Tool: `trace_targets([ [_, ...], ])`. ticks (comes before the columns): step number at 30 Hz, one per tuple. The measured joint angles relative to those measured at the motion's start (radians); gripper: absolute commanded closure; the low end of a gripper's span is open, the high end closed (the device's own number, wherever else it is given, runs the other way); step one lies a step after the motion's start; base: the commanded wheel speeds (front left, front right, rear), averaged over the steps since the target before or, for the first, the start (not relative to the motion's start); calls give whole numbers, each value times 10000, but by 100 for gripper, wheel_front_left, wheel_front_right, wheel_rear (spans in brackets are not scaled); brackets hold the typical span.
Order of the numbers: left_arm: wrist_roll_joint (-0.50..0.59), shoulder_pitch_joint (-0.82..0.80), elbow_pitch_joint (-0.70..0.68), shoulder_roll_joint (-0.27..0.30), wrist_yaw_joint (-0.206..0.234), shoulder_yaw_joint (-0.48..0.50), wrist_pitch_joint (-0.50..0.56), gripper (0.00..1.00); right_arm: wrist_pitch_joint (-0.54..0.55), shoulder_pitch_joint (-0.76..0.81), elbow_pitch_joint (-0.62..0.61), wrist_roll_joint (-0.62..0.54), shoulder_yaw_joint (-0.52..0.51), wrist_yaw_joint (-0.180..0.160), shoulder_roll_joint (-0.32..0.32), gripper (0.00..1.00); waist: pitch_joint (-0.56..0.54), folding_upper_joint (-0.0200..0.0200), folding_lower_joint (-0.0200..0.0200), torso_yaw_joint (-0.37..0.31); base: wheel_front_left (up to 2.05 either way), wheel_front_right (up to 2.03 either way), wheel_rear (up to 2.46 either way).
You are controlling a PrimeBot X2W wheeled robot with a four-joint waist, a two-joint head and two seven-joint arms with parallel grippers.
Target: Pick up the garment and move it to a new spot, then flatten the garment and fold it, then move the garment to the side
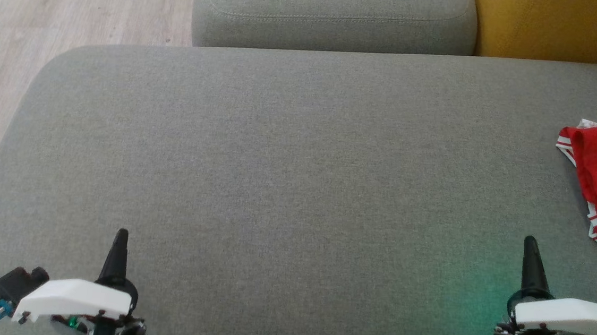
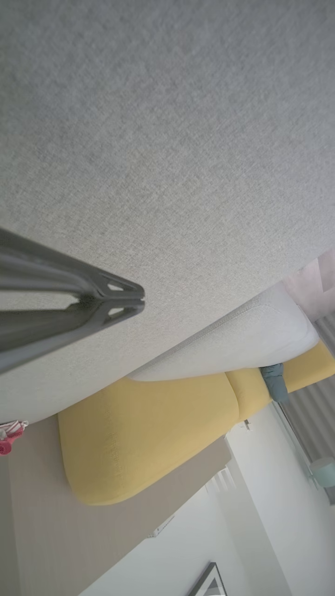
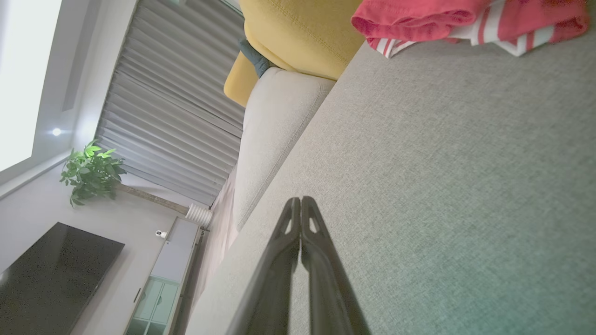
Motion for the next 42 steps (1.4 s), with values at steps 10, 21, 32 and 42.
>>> trace_targets([
  [10, -1066, -177, 0, 0, -182, 194, 284, 100, 219, -51, -71, 1137, -142, 0, 0, 100, -6, 0, 0, -9, 0, 0, 0],
  [21, -2146, -247, 2, 0, -349, 372, 564, 100, 449, -215, -121, 2286, -263, 0, 0, 100, -12, 0, 0, -19, 0, 0, 0],
  [32, -3325, -404, 2, 0, -608, 642, 897, 100, 746, -223, -159, 3540, -441, 0, 0, 100, -17, 0, 0, -30, 0, 0, 0],
  [42, -4502, -596, 0, -4, -786, 888, 1197, 100, 1016, -274, -222, 4788, -558, 0, 0, 100, -24, 0, 0, -40, 0, 0, 0],
])
